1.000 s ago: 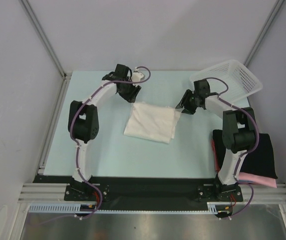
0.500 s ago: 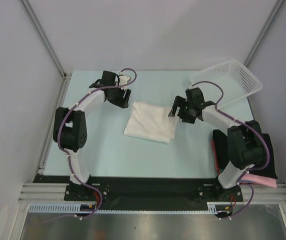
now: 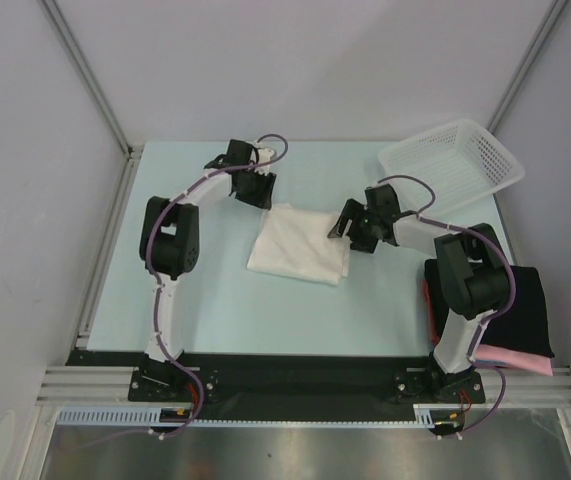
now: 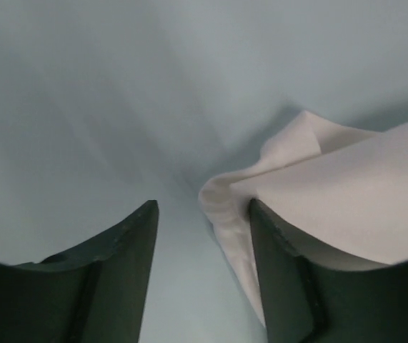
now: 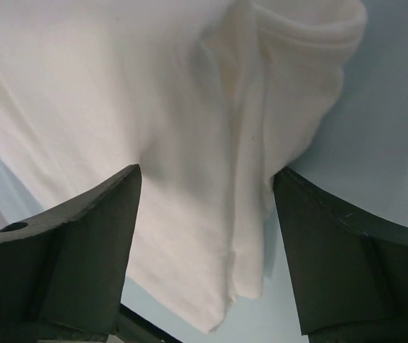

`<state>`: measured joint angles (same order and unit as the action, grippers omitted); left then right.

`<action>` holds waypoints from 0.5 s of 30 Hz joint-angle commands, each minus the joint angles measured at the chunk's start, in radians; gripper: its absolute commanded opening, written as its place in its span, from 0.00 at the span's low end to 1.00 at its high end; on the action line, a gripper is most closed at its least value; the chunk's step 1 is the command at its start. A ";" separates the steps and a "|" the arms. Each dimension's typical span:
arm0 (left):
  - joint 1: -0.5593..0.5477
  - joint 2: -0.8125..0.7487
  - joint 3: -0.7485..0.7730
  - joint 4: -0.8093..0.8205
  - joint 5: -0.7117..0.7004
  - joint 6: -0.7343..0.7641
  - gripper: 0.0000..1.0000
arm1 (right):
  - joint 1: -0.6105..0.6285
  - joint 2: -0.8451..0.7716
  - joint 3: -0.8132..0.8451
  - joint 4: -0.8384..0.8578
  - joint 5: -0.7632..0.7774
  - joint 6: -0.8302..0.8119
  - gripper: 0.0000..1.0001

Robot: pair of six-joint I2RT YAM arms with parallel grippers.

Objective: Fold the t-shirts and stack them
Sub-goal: Neatly place the folded tshirt to the corner

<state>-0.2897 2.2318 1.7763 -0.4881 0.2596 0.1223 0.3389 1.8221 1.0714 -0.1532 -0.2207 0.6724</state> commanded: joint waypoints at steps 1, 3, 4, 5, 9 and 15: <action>-0.003 0.069 0.118 -0.039 -0.049 -0.055 0.57 | -0.014 0.062 -0.039 0.093 -0.032 0.052 0.77; -0.005 0.080 0.132 -0.055 -0.057 -0.064 0.47 | -0.020 0.091 -0.034 0.118 -0.055 0.067 0.65; -0.008 0.080 0.127 -0.059 -0.056 -0.072 0.46 | -0.021 0.101 -0.033 0.125 -0.065 0.075 0.60; -0.009 0.080 0.121 -0.069 -0.051 -0.073 0.45 | -0.023 0.109 -0.034 0.133 -0.069 0.078 0.47; -0.012 0.043 0.034 -0.069 -0.017 -0.072 0.49 | -0.028 0.095 -0.030 0.144 -0.077 0.067 0.19; 0.015 -0.116 -0.041 -0.063 0.038 -0.066 0.85 | -0.044 0.045 0.056 -0.059 -0.094 -0.189 0.00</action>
<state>-0.2897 2.2436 1.7588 -0.5289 0.2523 0.0643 0.3000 1.9038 1.0775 -0.0544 -0.3161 0.6476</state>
